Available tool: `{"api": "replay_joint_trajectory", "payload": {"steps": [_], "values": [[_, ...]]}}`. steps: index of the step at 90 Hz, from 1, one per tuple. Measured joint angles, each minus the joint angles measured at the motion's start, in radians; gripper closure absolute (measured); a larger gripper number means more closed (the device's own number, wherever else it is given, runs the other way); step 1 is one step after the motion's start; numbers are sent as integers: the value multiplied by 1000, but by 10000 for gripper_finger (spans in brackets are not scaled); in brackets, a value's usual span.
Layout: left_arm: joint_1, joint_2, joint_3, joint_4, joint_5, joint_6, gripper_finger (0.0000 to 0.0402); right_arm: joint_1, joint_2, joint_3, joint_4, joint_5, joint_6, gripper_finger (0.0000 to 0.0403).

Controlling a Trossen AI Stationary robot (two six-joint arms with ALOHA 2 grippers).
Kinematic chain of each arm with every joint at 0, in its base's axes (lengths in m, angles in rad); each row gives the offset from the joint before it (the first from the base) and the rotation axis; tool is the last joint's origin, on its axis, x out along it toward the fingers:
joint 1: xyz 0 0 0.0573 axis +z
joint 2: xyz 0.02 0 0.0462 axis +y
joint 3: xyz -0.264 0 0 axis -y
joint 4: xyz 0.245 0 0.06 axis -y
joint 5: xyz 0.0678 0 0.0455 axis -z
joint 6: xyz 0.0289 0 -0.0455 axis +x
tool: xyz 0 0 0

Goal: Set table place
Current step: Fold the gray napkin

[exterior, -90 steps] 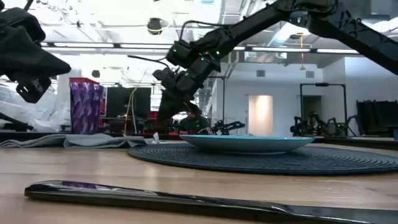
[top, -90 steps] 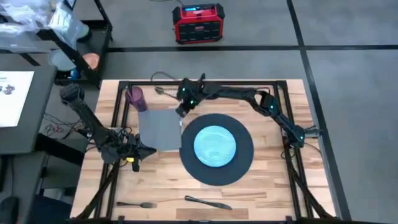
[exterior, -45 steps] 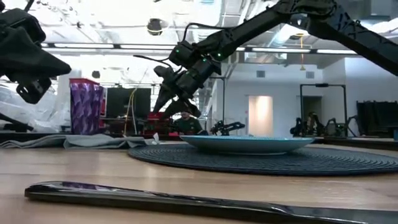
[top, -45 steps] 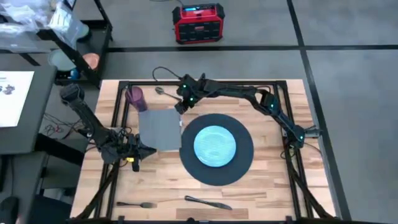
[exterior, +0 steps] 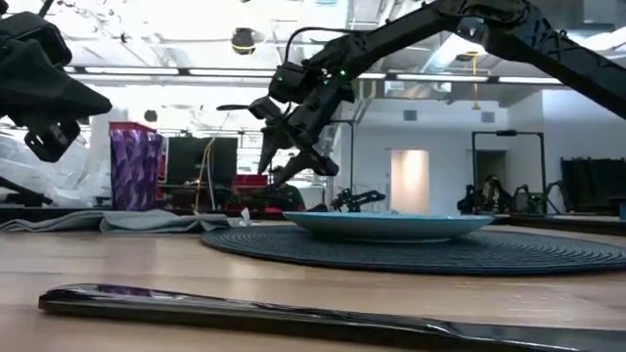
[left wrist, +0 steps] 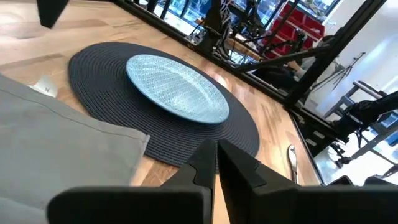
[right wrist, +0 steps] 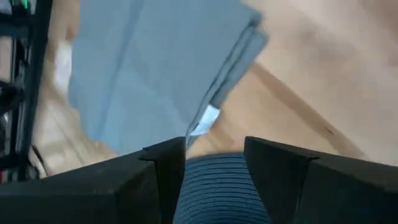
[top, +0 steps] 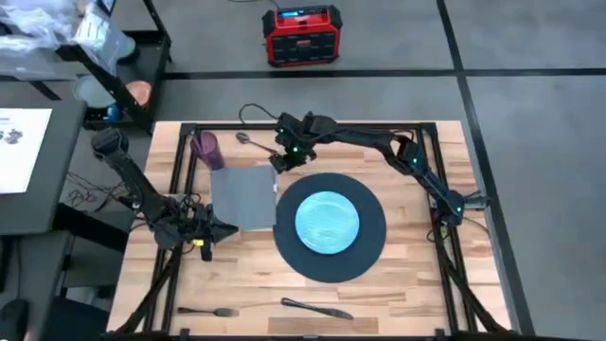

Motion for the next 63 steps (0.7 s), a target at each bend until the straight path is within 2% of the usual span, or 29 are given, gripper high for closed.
{"api": "replay_joint_trajectory", "payload": {"steps": [24, 38, 46, 63], "values": [[30, 0, 0, 4, 0, -1, 401, 0, 5, 0, 116, -46, 103, 264], [48, 0, 0, 5, 2, -1, 401, 9, 69, 2, 248, -177, 218, 264], [49, 0, 9, -2, 9, 5, 401, 9, 117, -1, 253, -233, 287, 264], [49, -1, 22, 10, 14, 67, 401, 8, 161, -1, 268, -240, 288, 264]]}}
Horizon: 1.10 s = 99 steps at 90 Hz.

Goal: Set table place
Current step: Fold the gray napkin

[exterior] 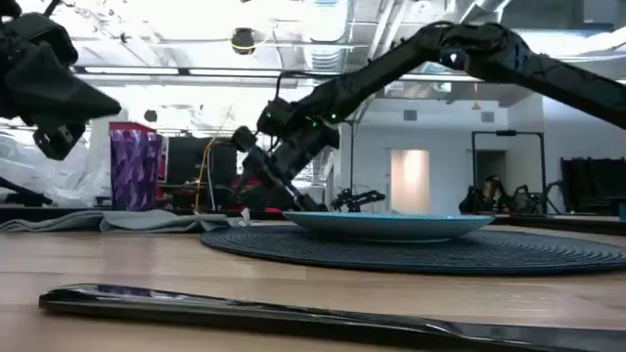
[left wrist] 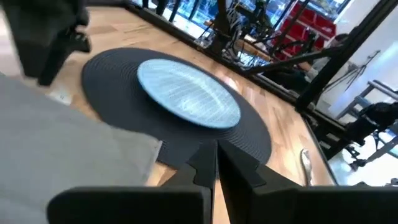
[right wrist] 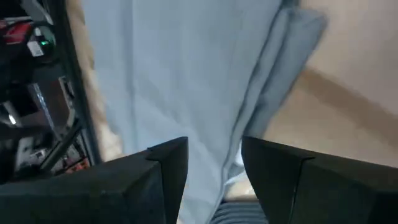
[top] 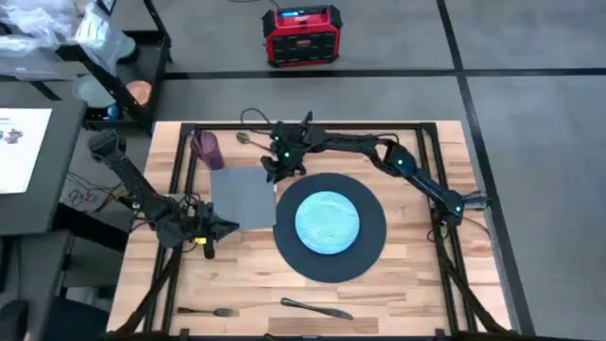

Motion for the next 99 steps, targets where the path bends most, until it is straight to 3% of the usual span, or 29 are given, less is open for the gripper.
{"api": "replay_joint_trajectory", "payload": {"steps": [15, 36, 60, 99], "values": [[0, 1, 1, -10, 1, 0, 401, 10, -1, 0, -5, 1, -12, 264], [0, 1, 2, -11, 4, -5, 401, -4, -29, 1, -212, 116, -110, 264], [0, 1, 4, -7, 5, -7, 401, 34, -28, 2, -35, 117, -70, 264], [0, 1, 5, -8, 5, -12, 401, 23, -15, 1, -85, 166, -53, 264]]}}
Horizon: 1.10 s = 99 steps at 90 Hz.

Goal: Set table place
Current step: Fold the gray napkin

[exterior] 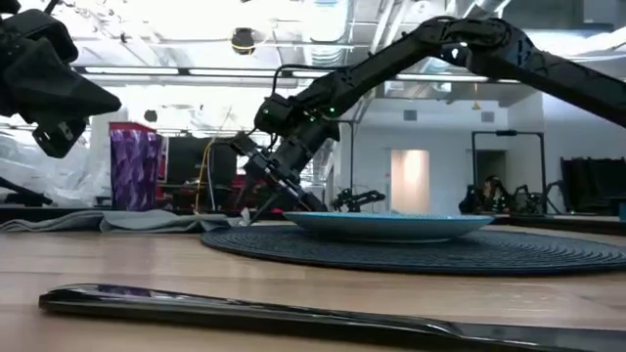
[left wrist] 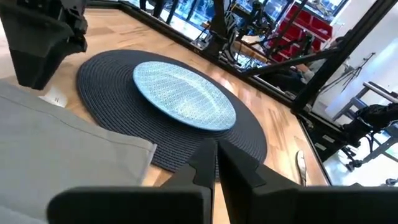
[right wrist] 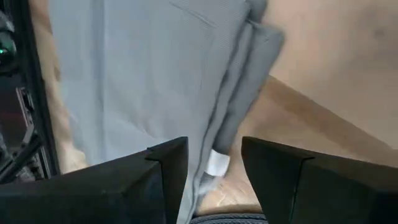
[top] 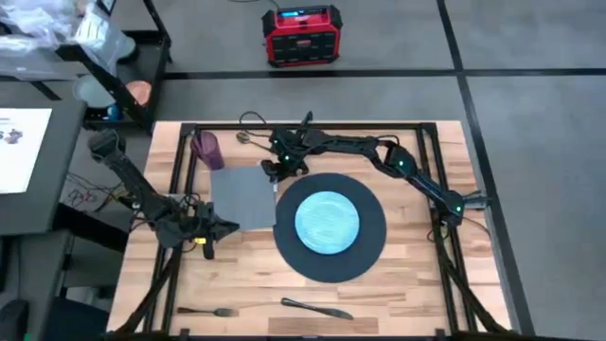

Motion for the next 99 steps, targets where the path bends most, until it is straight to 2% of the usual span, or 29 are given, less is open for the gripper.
{"api": "replay_joint_trajectory", "payload": {"steps": [29, 49, 61, 79, 99], "values": [[0, 0, 0, 2, 0, 7, 401, 43, 0, -15, 52, 3, 34, 264], [0, 0, 1, 4, 0, 5, 401, 60, 54, -8, 81, -2, 63, 272], [0, 0, 1, 5, 0, 5, 401, 72, 85, -7, 101, -28, 23, 302], [0, 0, 1, 0, 0, 8, 401, 86, 74, 5, 126, -17, -65, 390], [0, 0, 1, 0, 0, 8, 401, 89, 71, 106, 13, -17, -163, 400]]}}
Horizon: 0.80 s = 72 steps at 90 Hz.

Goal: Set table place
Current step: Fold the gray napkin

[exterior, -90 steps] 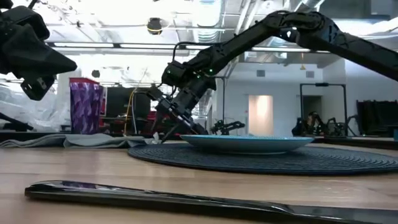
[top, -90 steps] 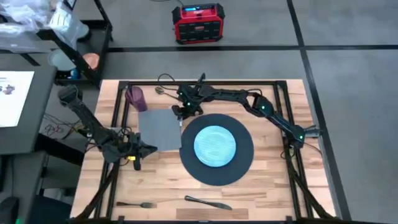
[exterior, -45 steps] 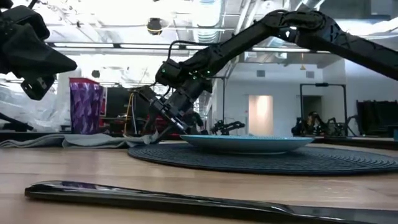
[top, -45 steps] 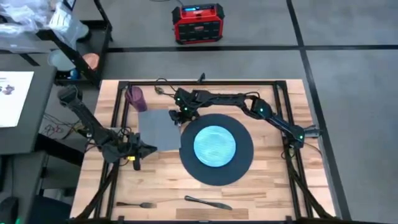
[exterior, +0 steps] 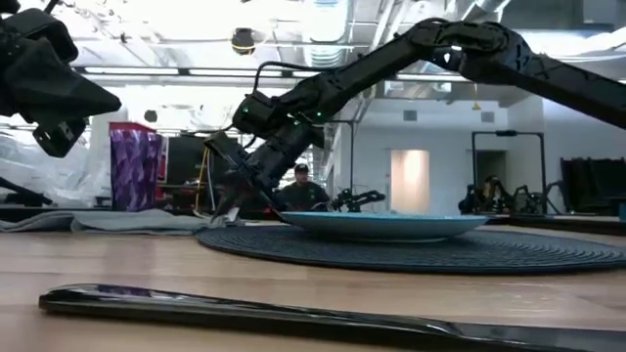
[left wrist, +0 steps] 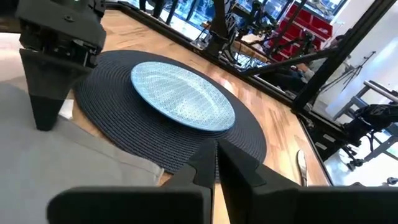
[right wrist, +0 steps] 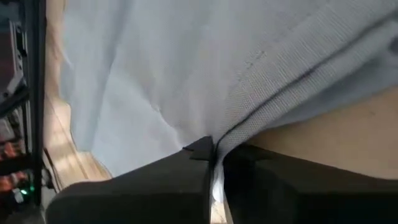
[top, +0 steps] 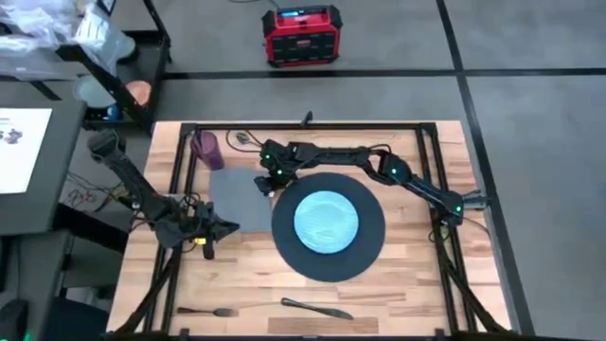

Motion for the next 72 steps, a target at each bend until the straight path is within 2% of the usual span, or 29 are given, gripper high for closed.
{"api": "replay_joint_trajectory", "payload": {"steps": [18, 30, 50, 72], "values": [[0, 0, 0, -1, 0, 1, 401, 0, -61, 74, -274, 60, -110, 401], [0, 0, 0, -4, 0, 1, 401, -1, -104, 77, -381, 125, -130, 402], [0, 0, 0, 0, 0, 0, 401, 0, -163, 80, -349, 170, -117, 402], [0, 0, 0, 1, 0, 0, 401, 7, -128, 80, -152, 100, -62, 402]]}}
